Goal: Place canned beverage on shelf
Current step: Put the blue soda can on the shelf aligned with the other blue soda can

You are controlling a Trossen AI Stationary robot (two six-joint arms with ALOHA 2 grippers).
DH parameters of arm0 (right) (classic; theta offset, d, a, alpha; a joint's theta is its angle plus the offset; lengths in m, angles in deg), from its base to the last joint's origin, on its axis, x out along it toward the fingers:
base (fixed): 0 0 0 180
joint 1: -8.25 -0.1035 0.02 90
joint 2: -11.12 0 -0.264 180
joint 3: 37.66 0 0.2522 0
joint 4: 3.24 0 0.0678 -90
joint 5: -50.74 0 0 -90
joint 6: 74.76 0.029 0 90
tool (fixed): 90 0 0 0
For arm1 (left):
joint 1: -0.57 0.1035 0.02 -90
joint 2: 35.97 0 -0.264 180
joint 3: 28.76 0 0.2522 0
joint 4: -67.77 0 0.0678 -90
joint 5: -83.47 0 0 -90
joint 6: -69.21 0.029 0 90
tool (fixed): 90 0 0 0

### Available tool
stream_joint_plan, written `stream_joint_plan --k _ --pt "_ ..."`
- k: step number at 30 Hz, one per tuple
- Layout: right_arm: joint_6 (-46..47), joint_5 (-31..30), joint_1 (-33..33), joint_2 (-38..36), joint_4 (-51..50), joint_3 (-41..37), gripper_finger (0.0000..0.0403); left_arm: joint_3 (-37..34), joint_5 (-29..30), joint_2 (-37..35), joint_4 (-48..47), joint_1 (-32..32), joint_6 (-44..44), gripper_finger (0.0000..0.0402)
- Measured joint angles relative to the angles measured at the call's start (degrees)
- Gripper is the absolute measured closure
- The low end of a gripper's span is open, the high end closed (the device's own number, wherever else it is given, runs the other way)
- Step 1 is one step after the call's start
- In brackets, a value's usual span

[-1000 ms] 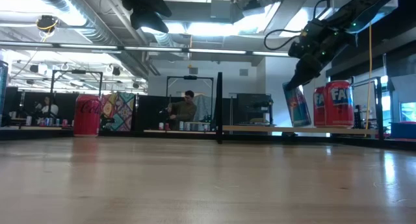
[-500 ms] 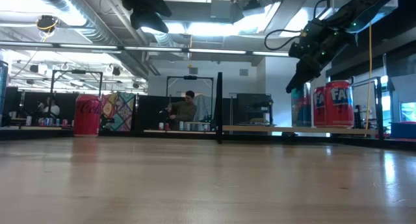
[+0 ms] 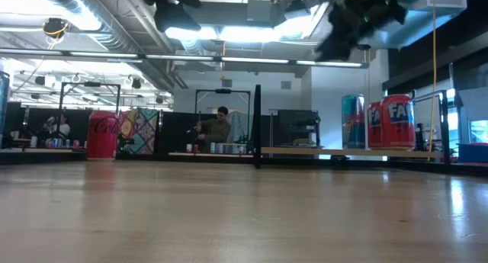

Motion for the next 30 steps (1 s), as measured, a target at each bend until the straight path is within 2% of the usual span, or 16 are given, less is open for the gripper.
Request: stream_joint_plan --k 2,6,11,16,19,23,30 --pt "1.4 -0.72 -4.54 0.0 0.67 1.05 0.0133 0.0 -1.57 0.0 -0.36 -0.65 -1.16 0.0123" --pt "3.93 -8.6 -13.84 0.25 3.81 1.1 0.0134 0.02 -5.38 -0.71 -5.44 -1.3 -4.19 0.0123" --pt "9.54 -15.69 -22.22 2.14 7.12 1.1 0.0134 3.78 -7.07 -3.17 -20.77 -1.26 -4.8 0.0123" --pt "16.17 -19.74 -27.51 5.25 8.09 1.1 0.0134 5.22 -8.96 -6.85 -37.43 -2.1 -10.82 0.0123" --pt "19.85 -21.45 -30.33 7.47 9.31 1.08 0.0134 5.22 -8.12 -9.95 -46.74 -3.45 -12.14 0.0123" --pt "22.35 -23.82 -34.57 10.35 13.53 1.08 0.0134 5.22 -6.91 -13.7 -53.92 -4.67 -12.2 0.0123" --pt "24.69 -30.9 -40.76 13.04 17.43 1.06 0.0134 5.22 -3.18 -19.05 -58.98 -5.02 -6.95 0.0123"
